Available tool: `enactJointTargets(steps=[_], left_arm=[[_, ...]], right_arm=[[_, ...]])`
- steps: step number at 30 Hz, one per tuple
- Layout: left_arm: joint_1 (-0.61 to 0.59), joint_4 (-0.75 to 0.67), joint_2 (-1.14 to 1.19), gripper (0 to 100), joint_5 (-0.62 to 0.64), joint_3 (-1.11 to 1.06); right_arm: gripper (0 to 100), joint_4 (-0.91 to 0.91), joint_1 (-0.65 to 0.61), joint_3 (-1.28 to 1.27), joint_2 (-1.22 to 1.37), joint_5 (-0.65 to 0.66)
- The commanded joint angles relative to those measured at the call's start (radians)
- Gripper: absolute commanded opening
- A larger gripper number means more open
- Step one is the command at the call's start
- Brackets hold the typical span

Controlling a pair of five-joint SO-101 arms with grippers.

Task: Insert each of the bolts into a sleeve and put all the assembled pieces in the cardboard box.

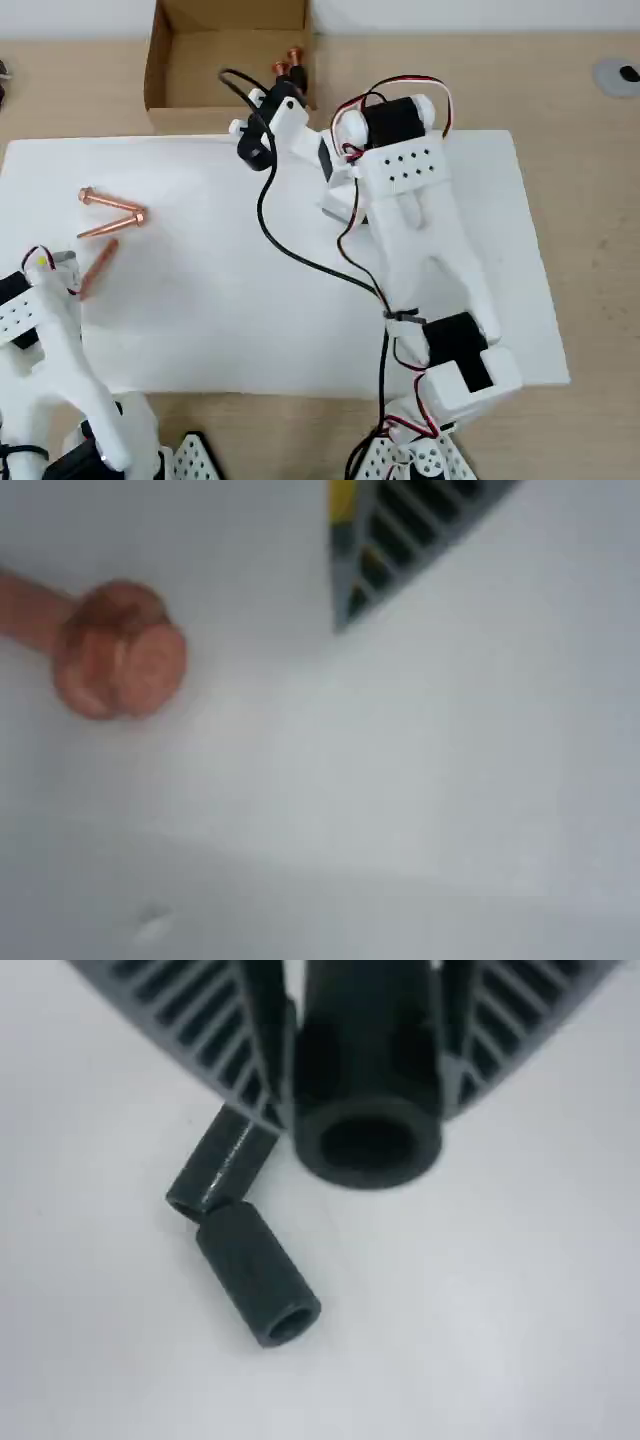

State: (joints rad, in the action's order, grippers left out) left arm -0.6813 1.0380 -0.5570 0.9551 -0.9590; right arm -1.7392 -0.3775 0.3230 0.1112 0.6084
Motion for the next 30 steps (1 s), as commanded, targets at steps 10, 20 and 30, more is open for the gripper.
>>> enactJointTargets(steps=[10, 20, 30], left_arm=[[-0.006, -0.186, -0.015, 5, 0.104, -0.044], [-0.002, -0.198, -0.015, 2, 0.078, -0.057], [0.002, -0.084, -0.024, 9, -0.031, 0.058]], right_arm=[[1.1, -0.006, 0.015, 0.007, -0.058, -0.003], [1.1, -0.006, 0.015, 0.007, -0.056, -0.003], [1.1, -0.006, 0.016, 0.007, -0.056, -0.003]])
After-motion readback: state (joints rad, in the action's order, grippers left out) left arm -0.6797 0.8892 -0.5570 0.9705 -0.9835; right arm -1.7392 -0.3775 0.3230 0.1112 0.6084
